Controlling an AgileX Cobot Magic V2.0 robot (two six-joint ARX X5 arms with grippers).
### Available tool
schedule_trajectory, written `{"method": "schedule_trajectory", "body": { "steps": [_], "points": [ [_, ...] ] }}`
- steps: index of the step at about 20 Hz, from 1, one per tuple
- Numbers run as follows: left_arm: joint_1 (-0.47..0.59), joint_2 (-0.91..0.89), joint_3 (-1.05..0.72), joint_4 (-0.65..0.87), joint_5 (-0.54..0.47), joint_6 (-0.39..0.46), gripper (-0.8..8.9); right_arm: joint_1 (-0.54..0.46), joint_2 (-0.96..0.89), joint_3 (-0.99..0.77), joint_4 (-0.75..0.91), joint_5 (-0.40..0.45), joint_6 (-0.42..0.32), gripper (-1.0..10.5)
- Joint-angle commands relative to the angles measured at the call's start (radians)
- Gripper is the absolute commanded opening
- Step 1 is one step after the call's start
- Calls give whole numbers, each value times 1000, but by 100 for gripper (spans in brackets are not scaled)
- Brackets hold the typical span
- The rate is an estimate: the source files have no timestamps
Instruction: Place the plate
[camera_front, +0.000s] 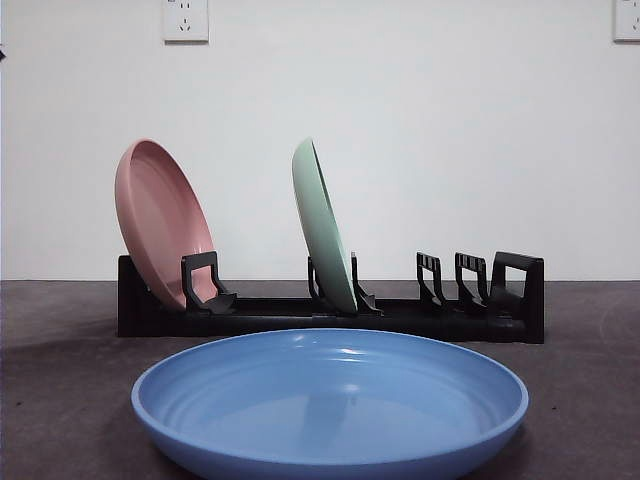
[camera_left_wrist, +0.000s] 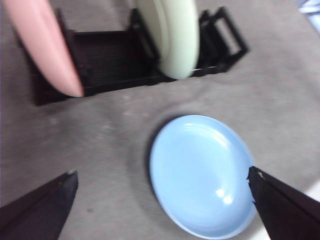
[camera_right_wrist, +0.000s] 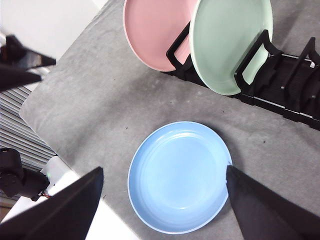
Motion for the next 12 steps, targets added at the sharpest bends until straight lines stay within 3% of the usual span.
{"method": "schedule_trajectory", "body": {
  "steps": [1,8,12],
  "points": [
    [-25,111,116,-40,-110,0,559,1,-13,18,5,-5,-20,388],
    [-120,516,517,-189,-497,4,560,1,-35,18,8,-5,-19,388],
    [-179,711,677,-172,-720,54,559,1,-34,18,28,-31,-19,388]
  ]
}}
